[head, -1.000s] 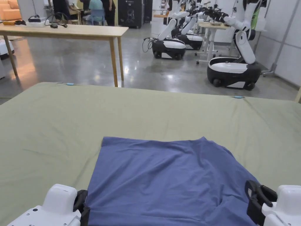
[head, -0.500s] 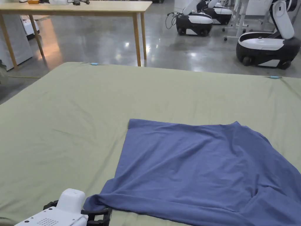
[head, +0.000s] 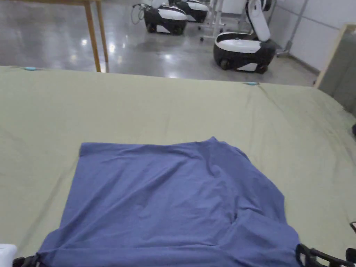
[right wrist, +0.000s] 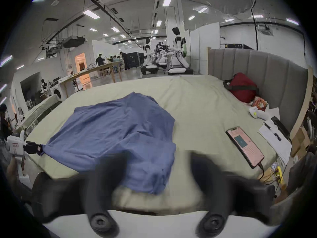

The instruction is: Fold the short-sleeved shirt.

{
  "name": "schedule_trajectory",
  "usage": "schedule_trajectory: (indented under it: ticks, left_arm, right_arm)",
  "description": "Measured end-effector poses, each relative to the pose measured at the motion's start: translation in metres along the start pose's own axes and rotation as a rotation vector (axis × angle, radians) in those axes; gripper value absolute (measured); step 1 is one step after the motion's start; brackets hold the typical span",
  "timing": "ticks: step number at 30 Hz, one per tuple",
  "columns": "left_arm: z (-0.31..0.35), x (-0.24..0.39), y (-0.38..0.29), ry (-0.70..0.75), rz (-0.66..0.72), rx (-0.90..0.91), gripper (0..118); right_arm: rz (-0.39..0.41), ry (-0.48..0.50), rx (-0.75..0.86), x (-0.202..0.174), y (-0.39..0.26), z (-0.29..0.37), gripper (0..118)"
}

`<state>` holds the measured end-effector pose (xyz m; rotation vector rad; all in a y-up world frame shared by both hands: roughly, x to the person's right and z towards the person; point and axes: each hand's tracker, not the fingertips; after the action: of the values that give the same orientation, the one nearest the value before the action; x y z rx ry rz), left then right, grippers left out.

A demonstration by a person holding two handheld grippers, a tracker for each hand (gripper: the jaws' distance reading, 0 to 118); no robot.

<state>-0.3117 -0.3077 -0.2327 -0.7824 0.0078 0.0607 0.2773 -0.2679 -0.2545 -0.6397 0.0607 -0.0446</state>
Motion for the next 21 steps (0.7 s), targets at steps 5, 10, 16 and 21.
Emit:
schedule_trajectory:
  ticks: [5,10,16,21]
  left_arm:
    - [0.009,0.018,0.006,0.007,-0.017,0.005,0]
    - [0.010,0.022,0.010,0.002,-0.017,-0.004,0]
    - [0.020,0.021,0.023,0.019,-0.042,-0.010,0]
    - [0.034,0.020,0.082,0.063,-0.139,0.066,0]
  right_arm:
    - [0.062,-0.025,-0.068,-0.002,-0.014,-0.026,71]
    - [0.011,0.018,-0.200,-0.001,-0.031,-0.051,5]
    - [-0.037,0.093,-0.050,-0.006,-0.014,-0.026,5]
    - [0.038,0.066,0.038,-0.020,0.054,-0.013,5]
